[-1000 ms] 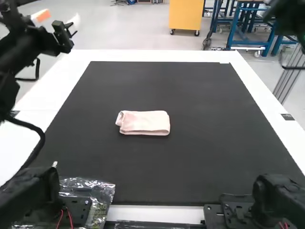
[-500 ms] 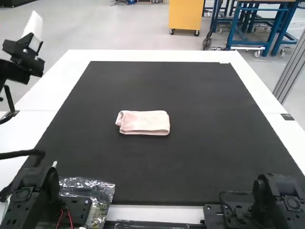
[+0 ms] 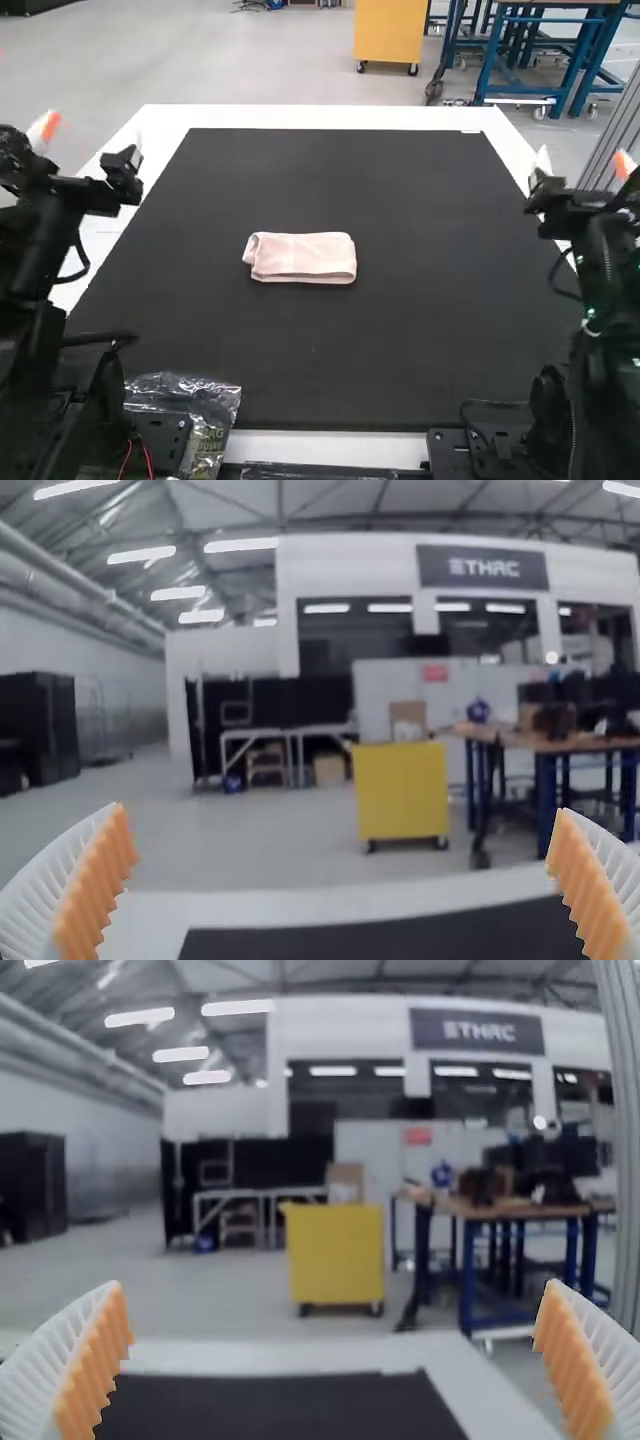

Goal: Fold the towel.

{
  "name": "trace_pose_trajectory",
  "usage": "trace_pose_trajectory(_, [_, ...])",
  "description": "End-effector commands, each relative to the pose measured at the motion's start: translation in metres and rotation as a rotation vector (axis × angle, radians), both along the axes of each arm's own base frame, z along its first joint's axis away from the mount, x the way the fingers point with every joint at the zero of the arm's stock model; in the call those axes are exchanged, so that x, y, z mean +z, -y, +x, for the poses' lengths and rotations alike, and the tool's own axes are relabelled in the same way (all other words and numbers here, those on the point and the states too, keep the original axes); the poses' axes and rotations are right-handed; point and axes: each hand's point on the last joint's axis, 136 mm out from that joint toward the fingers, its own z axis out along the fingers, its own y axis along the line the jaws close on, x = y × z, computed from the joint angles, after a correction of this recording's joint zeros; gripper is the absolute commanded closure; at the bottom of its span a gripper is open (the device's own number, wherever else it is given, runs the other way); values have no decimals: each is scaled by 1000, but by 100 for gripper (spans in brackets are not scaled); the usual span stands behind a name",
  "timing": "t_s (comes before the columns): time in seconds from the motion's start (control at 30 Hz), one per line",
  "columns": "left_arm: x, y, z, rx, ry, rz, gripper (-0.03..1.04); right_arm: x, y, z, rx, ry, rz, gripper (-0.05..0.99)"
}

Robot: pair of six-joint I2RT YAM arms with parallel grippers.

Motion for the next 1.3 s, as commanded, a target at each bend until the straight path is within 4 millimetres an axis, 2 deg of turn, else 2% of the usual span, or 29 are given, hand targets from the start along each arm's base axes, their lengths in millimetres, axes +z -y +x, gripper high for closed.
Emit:
trace_pose_trajectory(0.0, [-32,-12,14,81,-49,39,4,-21,8,6,-53,-31,-28,1])
trace_pose_trajectory(0.17, [-94,-20,33,103,-183,21,4,-77,8,19,-40,-240,-4,1])
trace_pose_trajectory(0.27, [-145,-24,39,135,-381,71,4,-102,8,20,-40,-341,4,1])
trace_pose_trajectory(0.3, [-149,-24,39,133,-397,72,4,-111,8,20,-41,-379,0,1])
trace_pose_trajectory(0.37, [-146,-23,39,133,-385,78,4,-127,8,20,-43,-445,-16,1])
trace_pose_trajectory(0.47, [-152,-24,39,134,-410,77,4,-126,8,20,-43,-442,-29,1])
trace_pose_trajectory(0.73, [-152,-23,39,132,-407,76,4,-129,0,20,1,-450,-41,1])
trace_pose_trajectory(1.27, [-152,-23,39,130,-406,76,4,-129,0,20,2,-452,-41,1])
